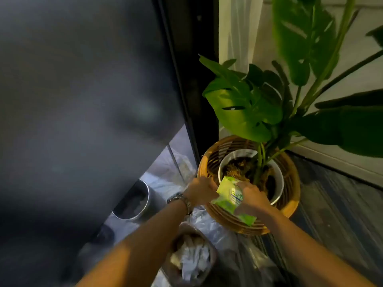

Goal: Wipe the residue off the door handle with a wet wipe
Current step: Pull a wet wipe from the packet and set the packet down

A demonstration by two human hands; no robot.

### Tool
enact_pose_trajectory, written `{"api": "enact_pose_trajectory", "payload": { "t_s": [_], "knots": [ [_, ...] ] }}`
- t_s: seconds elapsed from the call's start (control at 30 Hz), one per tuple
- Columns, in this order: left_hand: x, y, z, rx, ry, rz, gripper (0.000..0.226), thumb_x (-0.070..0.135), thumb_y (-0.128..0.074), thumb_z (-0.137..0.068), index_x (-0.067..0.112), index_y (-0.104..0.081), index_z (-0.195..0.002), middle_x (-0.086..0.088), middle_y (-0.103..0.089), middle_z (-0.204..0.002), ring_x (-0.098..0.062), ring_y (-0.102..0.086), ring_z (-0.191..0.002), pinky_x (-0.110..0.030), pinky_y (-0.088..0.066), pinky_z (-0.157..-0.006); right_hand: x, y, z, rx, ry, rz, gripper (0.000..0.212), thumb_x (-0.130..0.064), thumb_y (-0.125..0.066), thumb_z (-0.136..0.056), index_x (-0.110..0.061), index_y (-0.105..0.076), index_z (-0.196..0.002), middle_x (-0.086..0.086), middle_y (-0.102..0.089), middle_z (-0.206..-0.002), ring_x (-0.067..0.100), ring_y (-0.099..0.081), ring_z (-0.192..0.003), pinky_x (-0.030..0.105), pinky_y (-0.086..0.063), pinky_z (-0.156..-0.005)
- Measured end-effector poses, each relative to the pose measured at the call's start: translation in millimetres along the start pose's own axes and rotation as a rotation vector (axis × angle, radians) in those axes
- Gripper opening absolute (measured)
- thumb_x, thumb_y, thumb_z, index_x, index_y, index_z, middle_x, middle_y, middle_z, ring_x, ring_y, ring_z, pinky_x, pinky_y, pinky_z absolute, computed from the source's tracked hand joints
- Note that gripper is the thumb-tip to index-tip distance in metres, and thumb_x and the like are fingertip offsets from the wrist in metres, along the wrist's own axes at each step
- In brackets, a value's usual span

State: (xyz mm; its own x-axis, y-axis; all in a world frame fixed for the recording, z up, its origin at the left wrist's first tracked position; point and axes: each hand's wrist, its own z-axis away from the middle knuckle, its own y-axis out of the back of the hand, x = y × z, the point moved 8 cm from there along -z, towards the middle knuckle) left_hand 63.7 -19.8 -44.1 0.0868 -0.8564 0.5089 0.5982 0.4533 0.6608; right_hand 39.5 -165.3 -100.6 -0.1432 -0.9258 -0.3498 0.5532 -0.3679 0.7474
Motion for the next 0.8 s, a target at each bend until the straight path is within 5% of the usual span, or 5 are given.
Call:
{"api": "enact_pose_trajectory", "payload": {
  "t_s": [0.17,0.47,0.57,0.63,0.8],
  "knots": [
    [-12,-31,-14,-0.073,-0.025,-0.099,0.038,0.028,-0.052,-0.090,0.011,-0.054,-0.124,-0.006,-0.052,-0.133,-0.022,-0.046,-0.124,-0.027,-0.034,-0.101,13,-30,-11,0.014,-0.021,0.188,0.114,-0.040,-0.080,-0.065,-0.007,-0.008,-0.147,0.009,-0.025,-0.148,0.029,-0.024,-0.137,0.050,-0.027,-0.110],
    [-18,-21,-17,-0.097,-0.017,-0.101,0.043,0.033,-0.046,-0.093,0.002,-0.053,-0.121,-0.015,-0.055,-0.127,-0.028,-0.051,-0.115,-0.033,-0.042,-0.096,-2,-27,-16,0.146,0.076,0.080,0.085,-0.034,-0.075,-0.063,-0.010,-0.033,-0.132,0.007,-0.038,-0.131,0.029,-0.036,-0.124,0.040,-0.037,-0.098],
    [-25,2,-8,-0.059,0.068,0.005,0.048,0.048,-0.049,-0.088,0.008,-0.058,-0.111,-0.006,-0.061,-0.109,-0.022,-0.057,-0.100,-0.027,-0.044,-0.081,-26,4,-3,0.199,0.165,-0.046,0.074,-0.032,-0.075,-0.064,-0.011,-0.040,-0.126,0.007,-0.042,-0.123,0.029,-0.040,-0.118,0.038,-0.037,-0.092],
    [-26,23,7,-0.044,0.103,0.169,0.048,0.048,-0.051,-0.087,0.005,-0.060,-0.108,-0.008,-0.060,-0.096,-0.024,-0.059,-0.090,-0.027,-0.045,-0.071,-50,32,13,0.244,0.241,-0.123,0.067,-0.031,-0.076,-0.064,-0.012,-0.045,-0.120,0.007,-0.044,-0.116,0.029,-0.042,-0.110,0.036,-0.036,-0.084],
    [-8,70,69,-0.107,0.129,0.919,0.046,0.036,-0.051,-0.089,0.008,-0.049,-0.126,-0.013,-0.060,-0.119,-0.020,-0.064,-0.096,-0.026,-0.058,-0.060,-123,93,59,0.320,0.438,-0.217,0.068,-0.026,-0.075,-0.056,-0.018,-0.045,-0.116,0.001,-0.045,-0.107,0.024,-0.046,-0.102,0.038,-0.043,-0.080]
  ]
}}
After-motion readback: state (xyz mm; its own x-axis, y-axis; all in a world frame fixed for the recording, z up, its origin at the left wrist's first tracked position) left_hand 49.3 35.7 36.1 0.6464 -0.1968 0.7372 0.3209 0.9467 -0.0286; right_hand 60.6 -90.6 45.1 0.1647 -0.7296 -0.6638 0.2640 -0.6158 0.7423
